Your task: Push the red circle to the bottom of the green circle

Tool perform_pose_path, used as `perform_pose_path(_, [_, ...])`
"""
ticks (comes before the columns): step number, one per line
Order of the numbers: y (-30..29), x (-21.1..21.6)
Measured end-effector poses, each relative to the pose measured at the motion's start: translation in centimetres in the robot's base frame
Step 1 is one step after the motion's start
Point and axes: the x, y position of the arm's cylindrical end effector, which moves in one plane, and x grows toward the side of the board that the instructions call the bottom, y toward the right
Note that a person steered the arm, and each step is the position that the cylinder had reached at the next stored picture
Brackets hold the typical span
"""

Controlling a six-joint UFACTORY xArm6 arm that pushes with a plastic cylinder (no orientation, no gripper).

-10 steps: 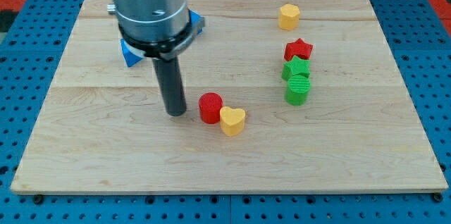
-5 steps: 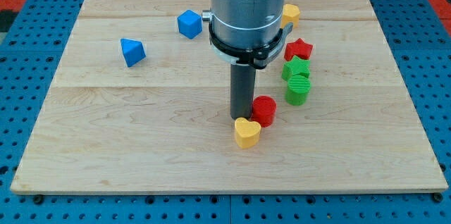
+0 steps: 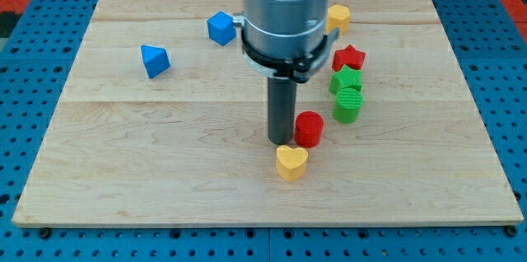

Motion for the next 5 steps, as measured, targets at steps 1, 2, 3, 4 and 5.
perform_pose_path(1, [1.5, 0.4])
perform_pose_path(2, [1.5, -0.2])
perform_pose_path(3, [1.0, -1.5])
perform_pose_path(4, [1.1, -0.6])
perform_pose_path(5, [1.5, 0.3])
